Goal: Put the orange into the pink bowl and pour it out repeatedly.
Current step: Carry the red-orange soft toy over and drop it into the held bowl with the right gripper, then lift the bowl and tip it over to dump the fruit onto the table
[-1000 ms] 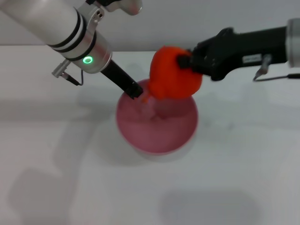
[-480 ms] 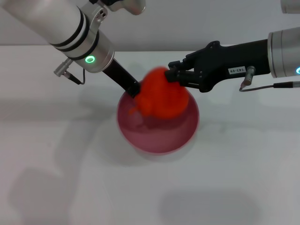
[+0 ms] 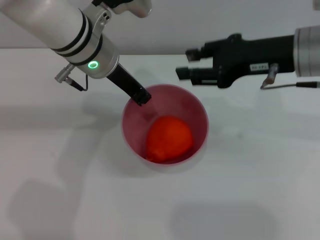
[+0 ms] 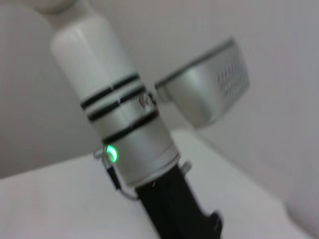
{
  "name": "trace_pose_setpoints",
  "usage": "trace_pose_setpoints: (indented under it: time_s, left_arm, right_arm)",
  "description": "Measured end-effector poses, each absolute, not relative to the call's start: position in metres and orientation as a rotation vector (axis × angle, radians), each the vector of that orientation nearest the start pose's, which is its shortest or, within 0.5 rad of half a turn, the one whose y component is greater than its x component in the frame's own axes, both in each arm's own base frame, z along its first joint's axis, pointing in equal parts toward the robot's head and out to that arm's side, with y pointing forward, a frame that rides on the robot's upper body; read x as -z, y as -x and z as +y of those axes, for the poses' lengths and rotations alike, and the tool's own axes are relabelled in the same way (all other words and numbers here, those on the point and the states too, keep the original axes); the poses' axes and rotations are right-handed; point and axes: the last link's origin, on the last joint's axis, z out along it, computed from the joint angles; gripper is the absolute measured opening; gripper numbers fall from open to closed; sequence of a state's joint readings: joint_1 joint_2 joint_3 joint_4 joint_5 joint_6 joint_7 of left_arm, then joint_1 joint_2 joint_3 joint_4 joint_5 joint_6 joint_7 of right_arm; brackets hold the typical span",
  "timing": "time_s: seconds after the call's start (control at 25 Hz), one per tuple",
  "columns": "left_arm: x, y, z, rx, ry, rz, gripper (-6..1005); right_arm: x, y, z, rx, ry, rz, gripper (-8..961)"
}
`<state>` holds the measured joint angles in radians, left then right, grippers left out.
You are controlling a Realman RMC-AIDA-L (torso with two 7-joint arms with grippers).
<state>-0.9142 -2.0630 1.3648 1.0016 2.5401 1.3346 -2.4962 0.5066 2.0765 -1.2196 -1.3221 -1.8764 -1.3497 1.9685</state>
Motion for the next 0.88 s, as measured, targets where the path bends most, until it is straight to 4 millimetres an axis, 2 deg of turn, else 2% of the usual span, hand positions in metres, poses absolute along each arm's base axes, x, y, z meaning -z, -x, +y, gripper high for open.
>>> trace_pose_setpoints:
  time_s: [0.12,0.24,0.36,0.48,0.68,0.88]
  left_arm:
    - [0.034,0.123,0.414,-0.411,2.667,-0.682,45]
    - [0.035,0.124,0.414,-0.413,2.665,-0.668,45]
    - [0.038,0.125,0.416,-0.397,2.653,-0.634,45]
    - [0.041,0.123,0.419,-0.359,2.631,-0.579,45]
    - [0.051,0.113,0.420,-0.241,2.582,-0.424,45]
    - [0.062,0.104,0.414,-0.122,2.519,-0.255,45]
  right_arm:
    - [-0.036,-0.136,0.360,-0.667,2.687,0.241,468]
    - [-0.047,-0.151,0.355,-0.874,2.533,0.102,494]
    - [-0.057,-0.174,0.349,-1.045,2.292,-0.025,502]
    - [-0.063,-0.196,0.344,-1.097,2.061,-0.113,502]
    - [-0.076,-0.236,0.341,-1.135,1.714,-0.032,501]
    - [-0.089,-0.269,0.333,-1.133,1.465,0.073,501]
